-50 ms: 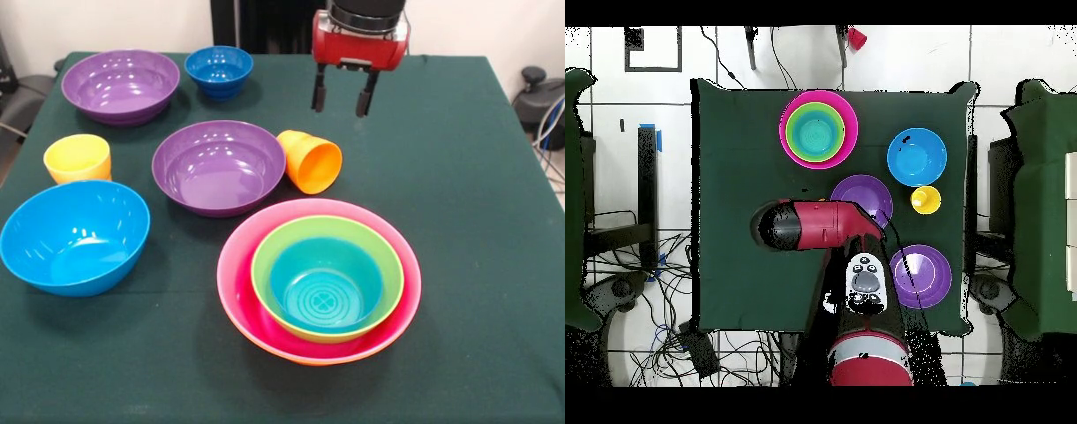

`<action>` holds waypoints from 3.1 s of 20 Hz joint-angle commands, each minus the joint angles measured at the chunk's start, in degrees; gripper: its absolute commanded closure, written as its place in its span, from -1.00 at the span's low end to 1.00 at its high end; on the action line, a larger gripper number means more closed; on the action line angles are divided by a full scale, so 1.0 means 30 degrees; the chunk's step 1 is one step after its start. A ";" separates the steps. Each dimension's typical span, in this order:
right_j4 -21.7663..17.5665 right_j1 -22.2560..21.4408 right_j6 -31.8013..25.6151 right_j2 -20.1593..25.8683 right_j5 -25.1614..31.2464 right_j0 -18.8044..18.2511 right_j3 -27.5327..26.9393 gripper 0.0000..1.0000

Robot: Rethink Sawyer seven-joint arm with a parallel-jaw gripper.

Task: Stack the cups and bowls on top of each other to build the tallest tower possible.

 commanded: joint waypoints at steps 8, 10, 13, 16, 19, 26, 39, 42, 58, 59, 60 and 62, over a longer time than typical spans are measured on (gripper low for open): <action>-0.0442 0.1527 0.1264 -0.0307 0.2610 0.0432 -0.1949 -1.00; -0.0579 0.1323 0.0655 -0.0075 0.2621 0.0131 -0.1933 -1.00; -0.0623 0.1175 0.0423 -0.0098 0.3069 0.0204 -0.2202 -1.00; -0.0783 0.1407 0.0561 -0.0302 0.2698 0.0283 -0.2311 -1.00; -0.0856 0.1318 0.0535 -0.0341 0.2438 0.0269 -0.2105 -1.00; -0.0764 0.2506 0.1030 -0.0089 0.0537 0.0058 -0.2247 -1.00; -0.0733 0.1518 0.0656 0.0642 0.0325 -0.0001 -0.0283 -1.00; -0.0424 0.0913 -0.0291 0.1898 0.0528 -0.0723 0.0442 -1.00; -0.1195 0.0918 -0.0247 0.1879 -0.0006 -0.0890 0.0146 -1.00; -0.1166 0.0911 -0.0220 0.1898 -0.0007 -0.0893 0.0175 -1.00; -0.1137 0.0904 -0.0193 0.1917 -0.0008 -0.0896 0.0203 -1.00; -0.1131 0.0998 -0.0135 0.1910 -0.0048 -0.0875 0.0137 -1.00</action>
